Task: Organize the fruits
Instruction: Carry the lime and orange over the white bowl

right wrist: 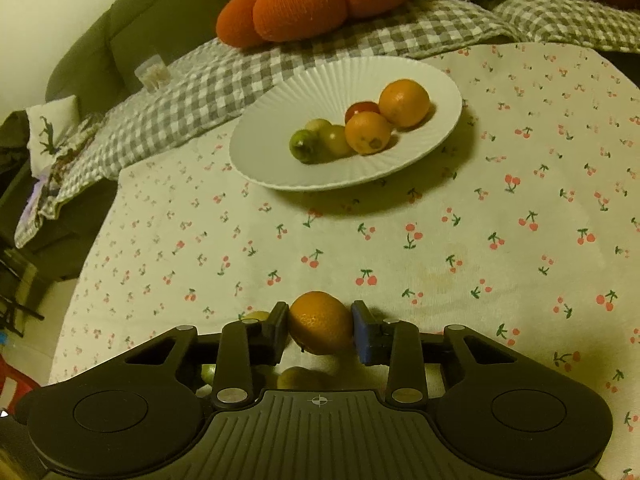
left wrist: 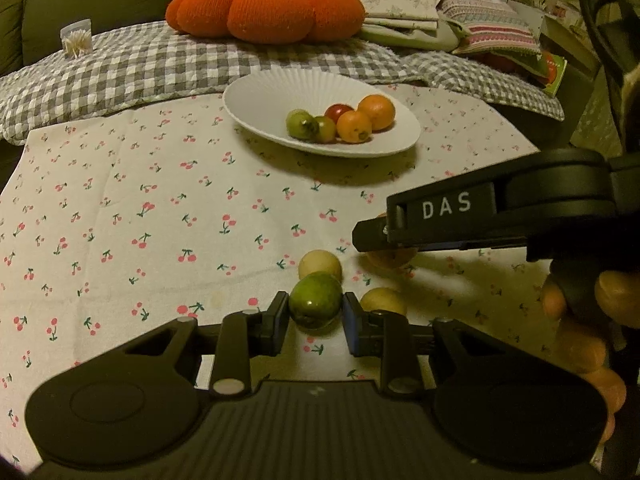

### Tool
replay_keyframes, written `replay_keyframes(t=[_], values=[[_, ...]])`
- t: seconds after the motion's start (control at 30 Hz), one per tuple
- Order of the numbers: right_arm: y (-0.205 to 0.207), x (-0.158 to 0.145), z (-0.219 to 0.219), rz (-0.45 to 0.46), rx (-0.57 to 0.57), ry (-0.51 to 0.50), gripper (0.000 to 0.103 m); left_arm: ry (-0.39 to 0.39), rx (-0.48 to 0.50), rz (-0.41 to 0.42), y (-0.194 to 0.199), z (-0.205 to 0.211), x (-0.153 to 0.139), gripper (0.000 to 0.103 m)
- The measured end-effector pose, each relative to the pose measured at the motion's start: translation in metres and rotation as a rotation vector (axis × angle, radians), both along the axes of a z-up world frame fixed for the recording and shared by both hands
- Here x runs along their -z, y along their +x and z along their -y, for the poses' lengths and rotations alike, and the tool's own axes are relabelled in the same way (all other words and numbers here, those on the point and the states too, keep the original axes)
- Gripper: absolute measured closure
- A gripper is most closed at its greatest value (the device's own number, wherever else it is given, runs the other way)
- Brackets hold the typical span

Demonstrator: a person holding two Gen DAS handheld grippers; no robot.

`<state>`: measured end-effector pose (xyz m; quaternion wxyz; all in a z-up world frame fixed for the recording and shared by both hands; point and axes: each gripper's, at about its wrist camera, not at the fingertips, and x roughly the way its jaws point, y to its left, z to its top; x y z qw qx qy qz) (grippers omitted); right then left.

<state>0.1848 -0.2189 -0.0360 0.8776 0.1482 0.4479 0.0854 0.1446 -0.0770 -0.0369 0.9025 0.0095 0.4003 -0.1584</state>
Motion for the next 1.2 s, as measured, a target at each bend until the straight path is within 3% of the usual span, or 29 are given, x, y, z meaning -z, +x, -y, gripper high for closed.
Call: replay_keyframes(t=[0.53,1.2], values=[[-0.005,-0.024,0.015,0.071,0.021,0.025,0.071,-0.071,-0.028,0.043,0.005,-0.015,-0.025,0.077],[-0.001,-0.044,0.036,0.133,0.060,0.046,0.071,-0.092,-0.043,0.092,0.030,-0.016,-0.049,0.077]])
